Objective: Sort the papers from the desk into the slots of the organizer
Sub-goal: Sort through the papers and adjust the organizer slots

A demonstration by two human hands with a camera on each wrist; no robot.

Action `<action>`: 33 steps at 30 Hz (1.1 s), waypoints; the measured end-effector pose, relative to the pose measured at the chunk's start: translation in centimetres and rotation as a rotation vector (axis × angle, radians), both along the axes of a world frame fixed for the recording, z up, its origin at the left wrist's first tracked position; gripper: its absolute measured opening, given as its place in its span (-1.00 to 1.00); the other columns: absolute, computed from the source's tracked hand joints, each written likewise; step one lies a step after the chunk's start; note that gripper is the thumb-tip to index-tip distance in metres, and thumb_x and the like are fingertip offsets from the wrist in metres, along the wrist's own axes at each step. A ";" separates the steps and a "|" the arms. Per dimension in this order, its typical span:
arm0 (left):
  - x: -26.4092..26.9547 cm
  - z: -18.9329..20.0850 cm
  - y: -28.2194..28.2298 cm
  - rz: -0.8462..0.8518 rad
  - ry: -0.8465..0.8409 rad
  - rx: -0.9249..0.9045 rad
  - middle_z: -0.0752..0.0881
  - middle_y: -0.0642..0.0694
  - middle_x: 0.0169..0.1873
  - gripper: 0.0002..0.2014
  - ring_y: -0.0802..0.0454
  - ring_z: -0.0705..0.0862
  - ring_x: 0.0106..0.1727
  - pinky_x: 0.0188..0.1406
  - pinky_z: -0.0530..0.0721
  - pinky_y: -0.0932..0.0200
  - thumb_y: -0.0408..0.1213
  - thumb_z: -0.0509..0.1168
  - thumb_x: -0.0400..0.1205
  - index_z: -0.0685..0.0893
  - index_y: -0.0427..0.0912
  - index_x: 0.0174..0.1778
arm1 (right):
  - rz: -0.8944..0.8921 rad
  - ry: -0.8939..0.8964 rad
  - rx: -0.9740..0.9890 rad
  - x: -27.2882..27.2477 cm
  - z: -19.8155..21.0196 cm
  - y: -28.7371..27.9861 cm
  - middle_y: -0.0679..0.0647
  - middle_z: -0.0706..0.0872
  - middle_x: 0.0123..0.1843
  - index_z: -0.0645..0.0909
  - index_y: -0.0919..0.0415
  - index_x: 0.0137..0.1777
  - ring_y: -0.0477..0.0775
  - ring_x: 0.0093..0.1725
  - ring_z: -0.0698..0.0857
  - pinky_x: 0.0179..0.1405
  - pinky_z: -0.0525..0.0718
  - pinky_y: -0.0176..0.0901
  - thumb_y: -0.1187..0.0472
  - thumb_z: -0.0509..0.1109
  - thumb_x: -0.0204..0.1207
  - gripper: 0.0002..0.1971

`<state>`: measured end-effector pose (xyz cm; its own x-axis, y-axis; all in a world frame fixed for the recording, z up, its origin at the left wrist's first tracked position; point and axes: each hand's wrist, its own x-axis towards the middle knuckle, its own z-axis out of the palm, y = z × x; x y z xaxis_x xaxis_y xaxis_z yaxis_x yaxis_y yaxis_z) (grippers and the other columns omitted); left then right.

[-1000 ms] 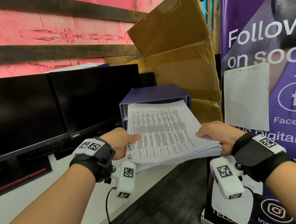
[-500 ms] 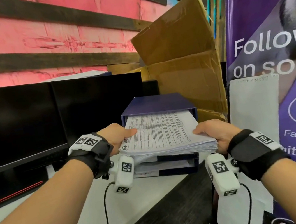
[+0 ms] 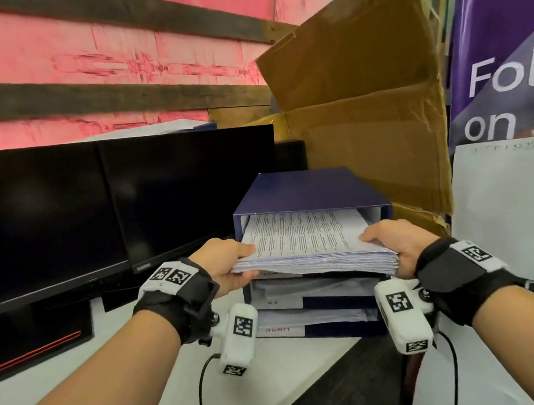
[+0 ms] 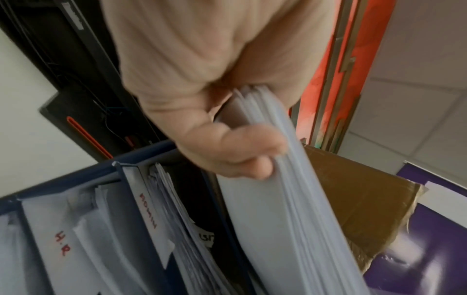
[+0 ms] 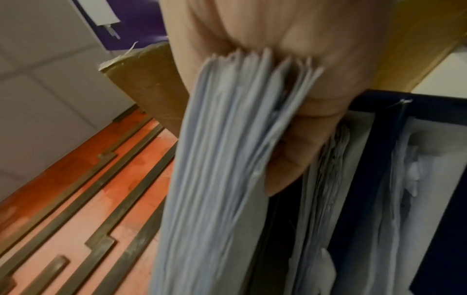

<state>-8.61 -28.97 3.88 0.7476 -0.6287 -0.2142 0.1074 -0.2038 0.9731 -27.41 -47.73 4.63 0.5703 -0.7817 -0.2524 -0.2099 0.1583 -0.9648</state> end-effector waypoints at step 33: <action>0.0 -1.9 -3.1 0.295 -0.652 0.016 0.76 -0.24 -0.26 -0.65 -0.20 0.78 -0.31 -0.32 0.80 -0.09 -0.35 0.54 0.36 0.43 -0.04 -0.30 | -0.181 -0.353 -0.079 0.3 -1.2 1.9 0.34 0.67 0.18 0.42 0.52 0.40 0.21 -0.21 0.79 -0.42 0.81 -0.15 0.25 0.33 0.65 -0.57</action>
<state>-8.58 -32.10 2.03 0.8650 -0.3810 0.3265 -0.4421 -0.2710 0.8550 -27.06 -45.80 3.40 0.4628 -0.8865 -0.0006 0.1609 0.0846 -0.9833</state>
